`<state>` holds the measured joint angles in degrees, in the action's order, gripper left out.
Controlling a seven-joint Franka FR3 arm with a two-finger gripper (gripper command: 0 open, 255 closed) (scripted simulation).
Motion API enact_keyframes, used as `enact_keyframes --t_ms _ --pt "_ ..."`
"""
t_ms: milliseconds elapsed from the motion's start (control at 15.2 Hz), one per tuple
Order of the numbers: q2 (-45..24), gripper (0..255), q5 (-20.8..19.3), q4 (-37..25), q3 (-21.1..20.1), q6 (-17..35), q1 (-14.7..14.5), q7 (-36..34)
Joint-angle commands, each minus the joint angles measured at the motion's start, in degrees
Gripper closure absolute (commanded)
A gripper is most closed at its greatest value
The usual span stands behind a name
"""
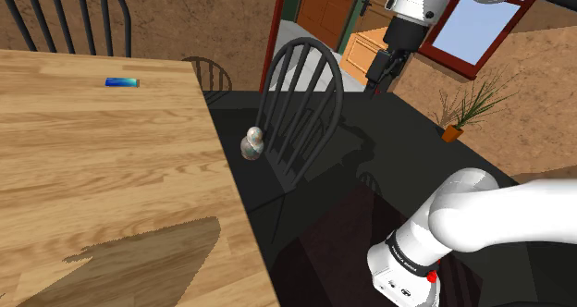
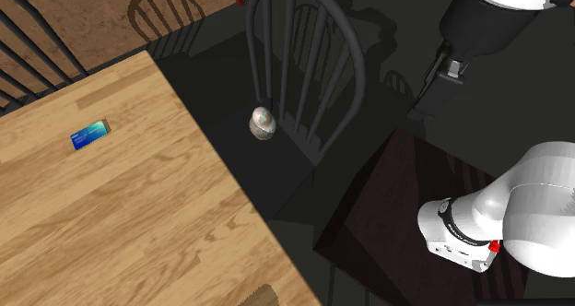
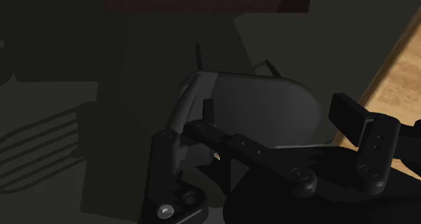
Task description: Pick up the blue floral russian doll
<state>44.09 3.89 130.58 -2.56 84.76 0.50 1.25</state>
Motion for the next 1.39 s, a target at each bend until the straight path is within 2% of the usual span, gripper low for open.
enact_keyframes --t_ms 0,660,1320 --pt "0.0 0 0.0 0.0 0.0 0.0 0.0 0.0" --pt "-13.51 0 -1.3 5.05 -1.0 20.24 0.33 1.53" --pt "-32.68 0 -3.68 1.68 -1.94 37.72 1.01 1.77"
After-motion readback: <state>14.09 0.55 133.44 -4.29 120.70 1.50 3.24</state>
